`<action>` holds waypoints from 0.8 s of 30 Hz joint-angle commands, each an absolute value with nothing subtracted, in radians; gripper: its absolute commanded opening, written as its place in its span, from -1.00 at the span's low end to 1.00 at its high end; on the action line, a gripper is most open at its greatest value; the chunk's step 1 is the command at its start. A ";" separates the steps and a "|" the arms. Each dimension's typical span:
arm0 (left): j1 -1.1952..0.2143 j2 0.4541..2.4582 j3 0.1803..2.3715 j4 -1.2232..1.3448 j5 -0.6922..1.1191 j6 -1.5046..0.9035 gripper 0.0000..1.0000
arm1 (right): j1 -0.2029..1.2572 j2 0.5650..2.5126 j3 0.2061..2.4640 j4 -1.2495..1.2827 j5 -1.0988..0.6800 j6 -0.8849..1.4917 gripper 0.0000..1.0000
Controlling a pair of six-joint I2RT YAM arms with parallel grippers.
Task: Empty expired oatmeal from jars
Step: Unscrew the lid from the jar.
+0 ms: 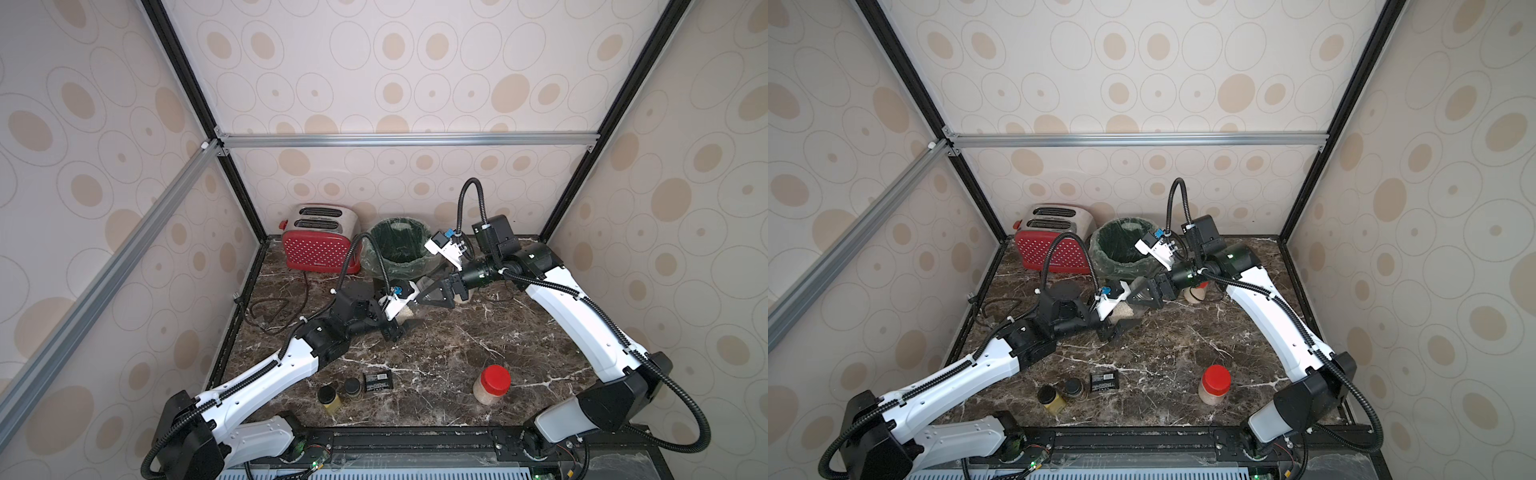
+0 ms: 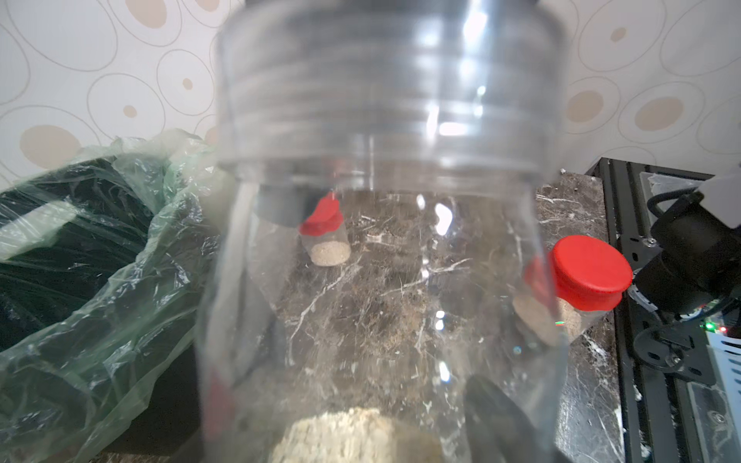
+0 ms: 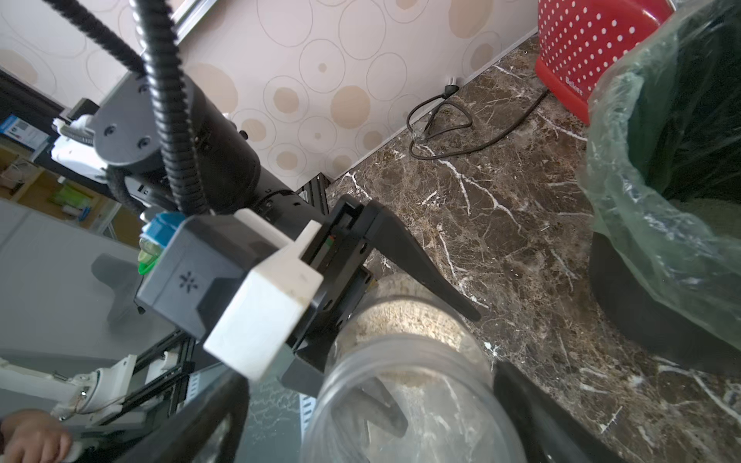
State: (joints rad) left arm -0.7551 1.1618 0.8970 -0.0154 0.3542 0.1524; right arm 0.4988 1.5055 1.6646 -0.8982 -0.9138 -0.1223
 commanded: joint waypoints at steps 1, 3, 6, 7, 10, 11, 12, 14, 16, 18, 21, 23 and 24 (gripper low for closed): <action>-0.759 1.150 0.914 0.026 0.350 0.158 0.27 | 0.509 1.436 1.671 -0.935 -0.825 -0.015 0.98; -0.760 1.153 0.912 0.036 0.346 0.157 0.27 | 0.508 1.417 1.675 -0.944 -0.743 0.080 0.97; -0.760 1.156 0.905 0.055 0.342 0.152 0.27 | 0.508 1.424 1.697 -0.974 -0.708 0.171 0.97; -0.760 1.159 0.905 0.060 0.343 0.150 0.27 | 0.508 1.432 1.705 -0.980 -0.705 0.194 0.97; -0.761 1.167 0.907 0.070 0.343 0.148 0.27 | 0.509 1.452 1.721 -0.984 -0.704 0.231 0.98; -0.760 1.171 0.907 0.074 0.345 0.146 0.27 | 0.509 1.457 1.725 -0.982 -0.701 0.235 0.98; -0.761 1.172 0.907 0.076 0.345 0.146 0.27 | 0.509 1.461 1.728 -0.979 -0.701 0.243 0.97; -0.760 1.174 0.908 0.077 0.345 0.144 0.27 | 0.508 1.476 1.738 -0.975 -0.699 0.247 0.99; -0.760 1.174 0.908 0.077 0.344 0.144 0.27 | 0.509 1.493 1.756 -0.986 -0.686 0.242 0.94; -0.760 1.174 0.910 0.075 0.341 0.146 0.28 | 0.509 1.509 1.770 -0.996 -0.680 0.235 0.88; -0.760 1.170 0.908 0.072 0.339 0.147 0.28 | 0.509 1.525 1.779 -0.993 -0.695 0.235 0.71; -0.760 1.167 0.908 0.069 0.337 0.151 0.27 | 0.508 1.531 1.780 -0.990 -0.701 0.233 0.65; -0.761 1.166 0.908 0.068 0.336 0.151 0.27 | 0.508 1.533 1.781 -0.989 -0.703 0.232 0.62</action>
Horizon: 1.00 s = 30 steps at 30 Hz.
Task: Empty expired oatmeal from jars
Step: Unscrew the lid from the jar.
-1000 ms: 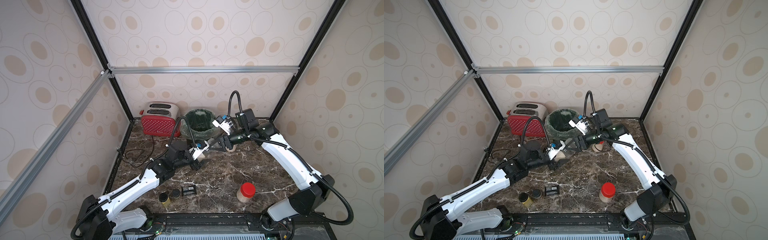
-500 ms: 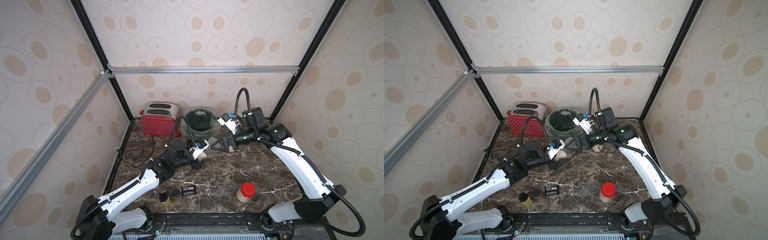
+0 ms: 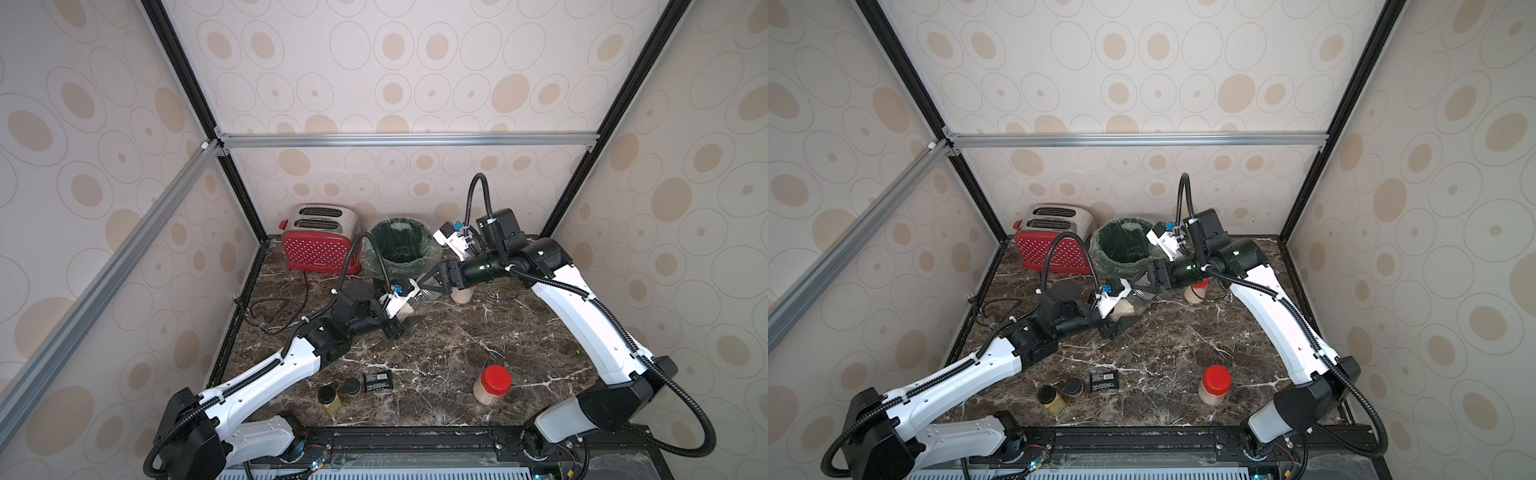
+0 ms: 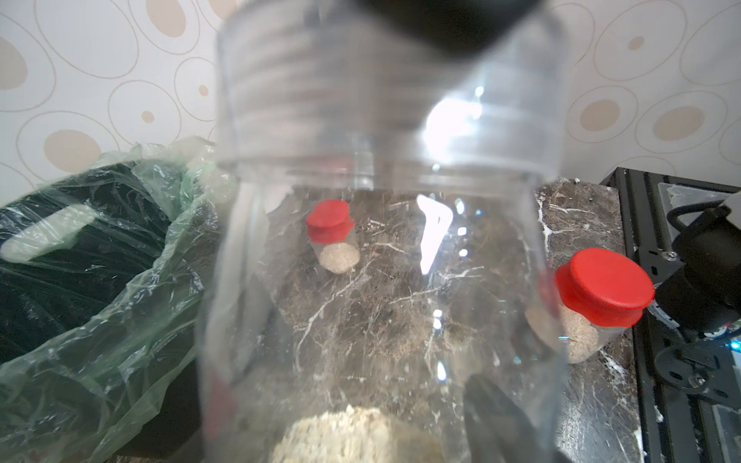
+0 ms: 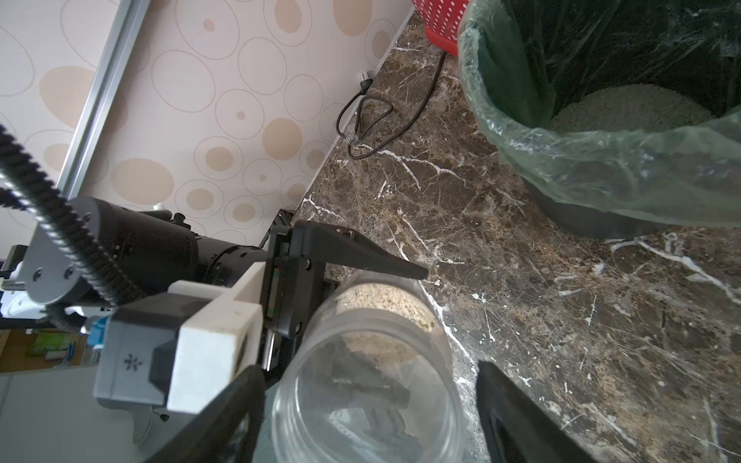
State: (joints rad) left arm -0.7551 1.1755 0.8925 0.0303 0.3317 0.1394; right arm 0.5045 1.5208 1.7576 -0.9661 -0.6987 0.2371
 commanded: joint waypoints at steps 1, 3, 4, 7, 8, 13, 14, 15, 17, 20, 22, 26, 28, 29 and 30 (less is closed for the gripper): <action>-0.761 1.162 0.910 0.066 0.336 0.153 0.27 | 0.509 1.539 1.783 -0.992 -0.704 0.228 0.61; -0.760 1.158 0.910 0.063 0.335 0.155 0.27 | 0.508 1.547 1.792 -0.998 -0.705 0.224 0.53; -0.759 1.155 0.911 0.063 0.336 0.156 0.27 | 0.508 1.550 1.796 -1.000 -0.706 0.221 0.47; -0.760 1.154 0.913 0.059 0.332 0.160 0.27 | 0.509 1.554 1.797 -0.992 -0.717 0.215 0.27; -0.760 1.153 0.913 0.058 0.332 0.160 0.27 | 0.508 1.555 1.797 -0.988 -0.720 0.212 0.19; -0.761 1.147 0.914 0.049 0.332 0.164 0.27 | 0.508 1.582 1.818 -1.001 -0.755 0.141 -0.06; -0.760 1.146 0.915 0.049 0.331 0.166 0.27 | 0.508 1.591 1.834 -1.017 -0.758 0.113 -0.09; -0.760 1.146 0.917 0.046 0.334 0.166 0.27 | 0.508 1.600 1.849 -1.032 -0.768 0.072 -0.11; -0.760 1.145 0.917 0.044 0.336 0.166 0.28 | 0.508 1.605 1.860 -1.037 -0.799 -0.012 -0.11; -0.759 1.144 0.915 0.046 0.343 0.167 0.27 | 0.508 1.607 1.861 -1.048 -0.880 -0.155 -0.01; -0.759 1.140 0.920 0.038 0.342 0.167 0.27 | 0.507 1.610 1.869 -1.058 -0.886 -0.211 0.16; -0.760 1.126 0.919 0.034 0.328 0.169 0.28 | 0.487 1.616 1.905 -1.073 -0.874 -0.192 0.46; -0.761 1.122 0.917 0.035 0.318 0.170 0.28 | 0.472 1.617 1.931 -1.099 -0.858 -0.162 0.63; -0.759 1.121 0.917 0.036 0.316 0.171 0.28 | 0.468 1.612 1.938 -1.107 -0.848 -0.148 0.68; -0.760 1.120 0.916 0.038 0.312 0.169 0.28 | 0.465 1.603 1.938 -1.108 -0.831 -0.125 0.73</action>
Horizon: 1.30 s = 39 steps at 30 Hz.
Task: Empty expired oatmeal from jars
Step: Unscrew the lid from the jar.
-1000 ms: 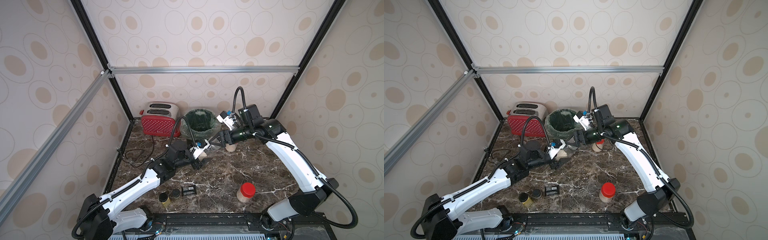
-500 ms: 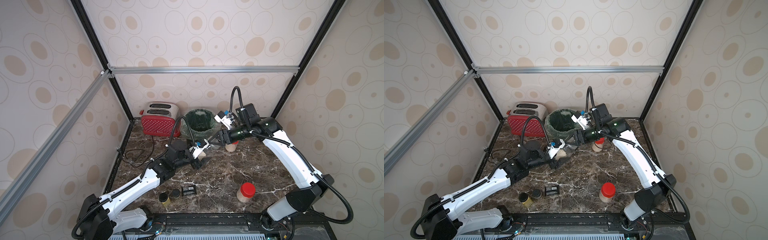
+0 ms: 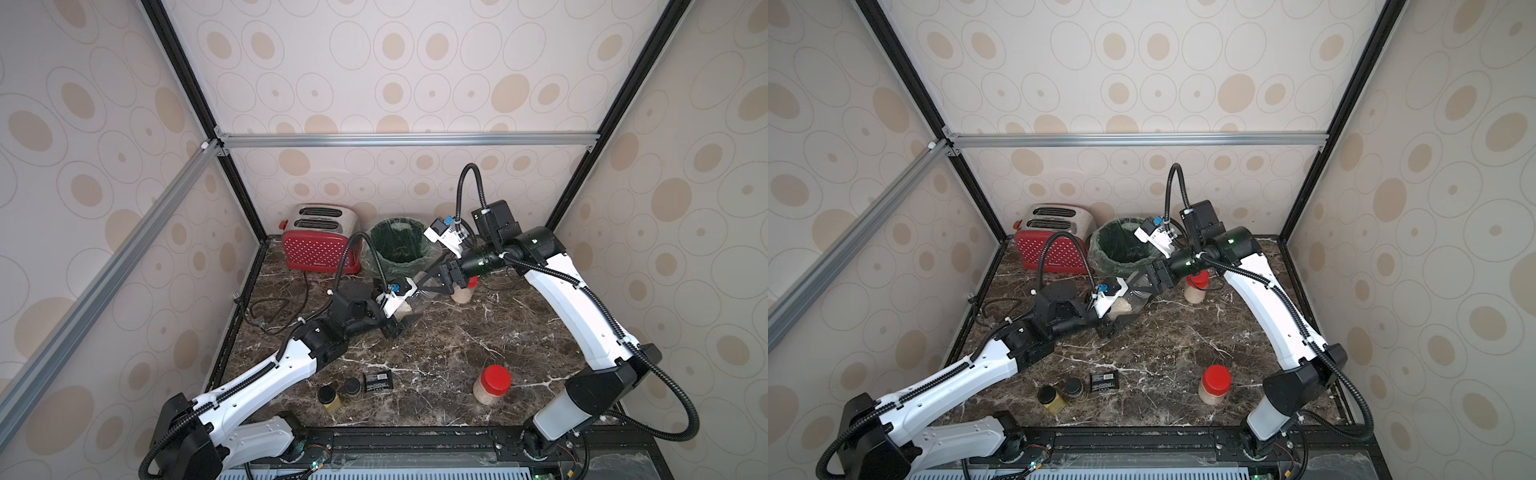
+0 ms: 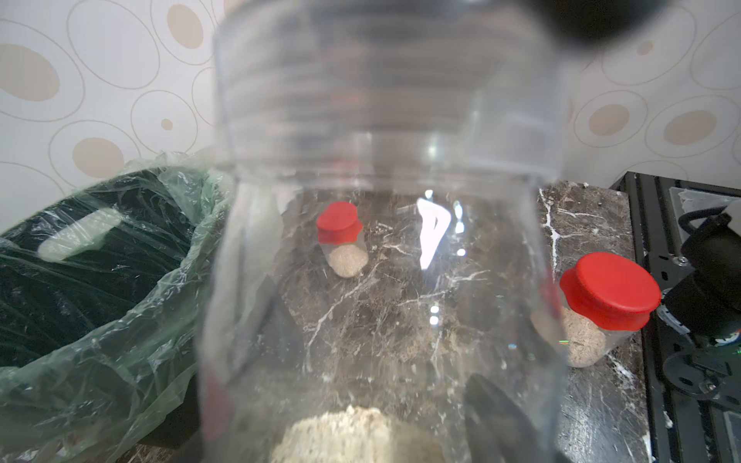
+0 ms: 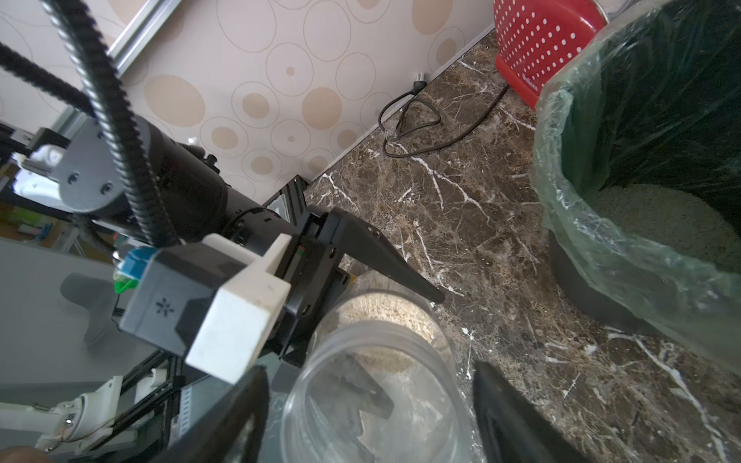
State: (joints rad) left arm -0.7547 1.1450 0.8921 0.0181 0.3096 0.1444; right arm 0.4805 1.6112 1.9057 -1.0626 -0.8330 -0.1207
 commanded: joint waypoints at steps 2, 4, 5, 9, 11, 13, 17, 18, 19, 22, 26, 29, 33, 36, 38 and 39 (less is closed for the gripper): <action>-0.760 1.115 0.910 0.044 0.305 0.165 0.28 | 0.463 1.575 1.921 -1.098 -0.789 -0.070 0.81; -0.760 1.107 0.893 0.068 0.299 0.154 0.28 | 0.460 1.541 1.895 -1.078 -0.755 -0.010 0.88; -0.760 1.103 0.887 0.078 0.297 0.149 0.28 | 0.460 1.528 1.882 -1.071 -0.736 0.016 0.91; -0.760 1.101 0.872 0.100 0.295 0.143 0.29 | 0.460 1.495 1.854 -1.074 -0.707 0.073 0.96; -0.760 1.103 0.871 0.101 0.298 0.146 0.29 | 0.463 1.496 1.847 -1.067 -0.728 0.087 0.96; -0.760 1.106 0.873 0.100 0.299 0.148 0.29 | 0.467 1.505 1.848 -1.061 -0.746 0.091 0.96; -0.760 1.097 0.876 0.089 0.301 0.147 0.29 | 0.491 1.531 1.860 -1.057 -0.748 0.080 0.99; -0.760 1.095 0.876 0.087 0.301 0.147 0.29 | 0.495 1.541 1.866 -1.058 -0.747 0.076 0.99; -0.760 1.093 0.876 0.084 0.301 0.147 0.29 | 0.498 1.547 1.871 -1.060 -0.746 0.074 1.00; -0.760 1.091 0.877 0.079 0.301 0.149 0.29 | 0.511 1.571 1.889 -1.064 -0.746 0.066 0.99; -0.761 1.089 0.880 0.070 0.302 0.155 0.29 | 0.520 1.602 1.911 -1.071 -0.743 0.055 0.95; -0.761 1.086 0.879 0.068 0.302 0.156 0.29 | 0.520 1.621 1.922 -1.073 -0.757 0.050 0.71; -0.759 1.085 0.883 0.064 0.303 0.158 0.29 | 0.521 1.637 1.931 -1.067 -0.786 0.047 0.33; -0.760 1.082 0.884 0.063 0.301 0.160 0.28 | 0.521 1.638 1.930 -1.062 -0.815 0.022 0.18; -0.759 1.080 0.886 0.061 0.302 0.158 0.28 | 0.521 1.637 1.925 -1.067 -0.836 -0.017 0.16; -0.760 1.079 0.888 0.060 0.307 0.159 0.28 | 0.521 1.637 1.919 -1.073 -0.845 -0.048 0.14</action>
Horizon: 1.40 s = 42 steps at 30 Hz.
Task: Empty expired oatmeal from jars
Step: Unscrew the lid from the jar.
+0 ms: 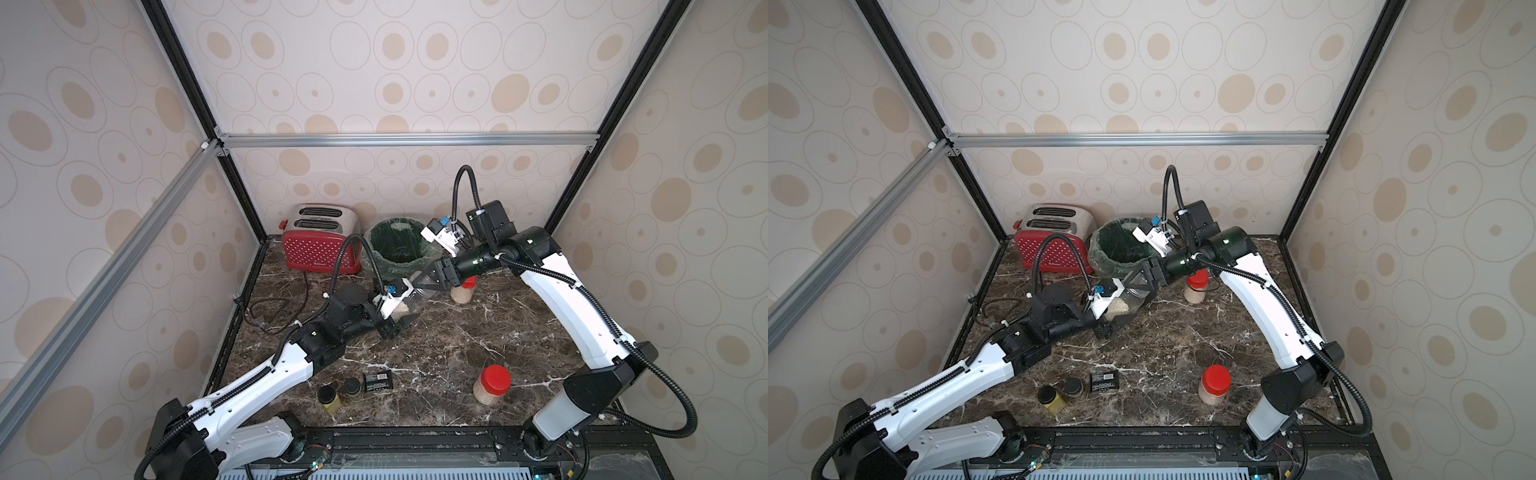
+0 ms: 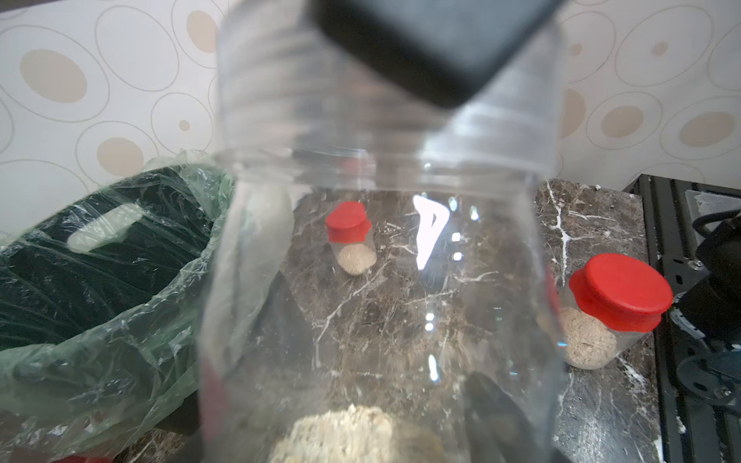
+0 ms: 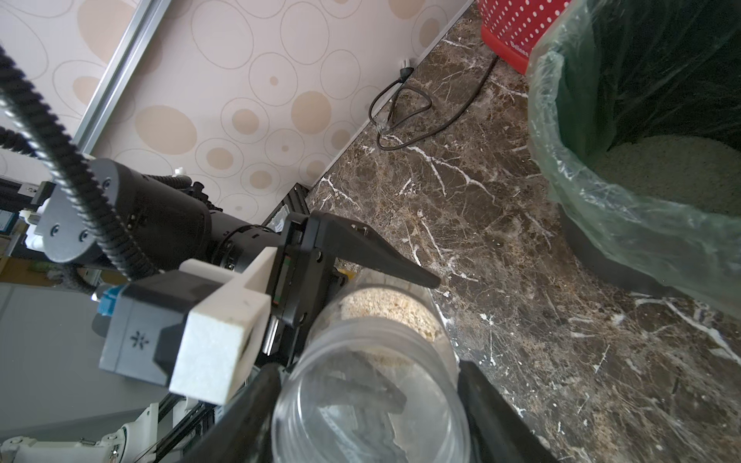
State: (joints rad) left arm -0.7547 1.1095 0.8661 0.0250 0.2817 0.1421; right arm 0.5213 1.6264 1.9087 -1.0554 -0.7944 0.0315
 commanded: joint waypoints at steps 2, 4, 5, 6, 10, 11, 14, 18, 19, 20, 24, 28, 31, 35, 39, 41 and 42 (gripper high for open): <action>-0.759 1.074 0.890 0.057 0.308 0.157 0.28 | 0.521 1.636 1.904 -1.079 -0.854 -0.115 0.13; -0.760 1.070 0.885 0.063 0.313 0.152 0.28 | 0.521 1.642 1.903 -1.100 -0.855 -0.183 0.07; -0.760 1.068 0.884 0.064 0.314 0.152 0.28 | 0.520 1.647 1.907 -1.117 -0.857 -0.225 0.02; -0.759 1.065 0.885 0.061 0.316 0.152 0.28 | 0.520 1.651 1.911 -1.131 -0.862 -0.262 0.00; -0.761 1.054 0.873 0.066 0.318 0.150 0.28 | 0.518 1.651 1.913 -1.146 -0.897 -0.384 0.06; -0.760 1.055 0.871 0.067 0.316 0.153 0.28 | 0.515 1.653 1.918 -1.143 -0.894 -0.403 0.12; -0.761 1.054 0.877 0.061 0.311 0.162 0.28 | 0.495 1.686 1.988 -1.171 -0.884 -0.382 0.47; -0.761 1.047 0.871 0.081 0.283 0.163 0.29 | 0.487 1.702 2.066 -1.233 -0.809 -0.235 0.78; -0.760 1.047 0.865 0.098 0.276 0.161 0.29 | 0.488 1.684 2.048 -1.215 -0.783 -0.162 0.82; -0.760 1.046 0.855 0.118 0.269 0.157 0.29 | 0.487 1.661 2.016 -1.182 -0.759 -0.072 0.85; -0.759 1.063 0.842 0.150 0.266 0.163 0.31 | 0.488 1.540 1.857 -1.017 -0.686 0.242 0.98; -0.759 1.060 0.832 0.146 0.261 0.174 0.30 | 0.492 1.475 1.797 -0.917 -0.639 0.476 0.90; -0.760 1.054 0.824 0.145 0.253 0.178 0.30 | 0.494 1.424 1.755 -0.856 -0.586 0.569 0.95; -0.760 1.066 0.824 0.148 0.255 0.176 0.31 | 0.503 1.428 1.765 -0.859 -0.542 0.615 0.98; -0.760 1.072 0.835 0.135 0.262 0.179 0.31 | 0.515 1.459 1.795 -0.892 -0.516 0.618 0.98; -0.760 1.072 0.832 0.138 0.260 0.179 0.31 | 0.525 1.477 1.798 -0.904 -0.540 0.608 0.97; -0.760 1.072 0.832 0.138 0.261 0.179 0.31 | 0.531 1.492 1.812 -0.922 -0.545 0.604 0.97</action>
State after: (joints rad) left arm -0.7547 1.0771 0.8139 0.0971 0.2592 0.1486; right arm 0.5140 1.4631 1.7802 -0.8970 -0.5488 0.5827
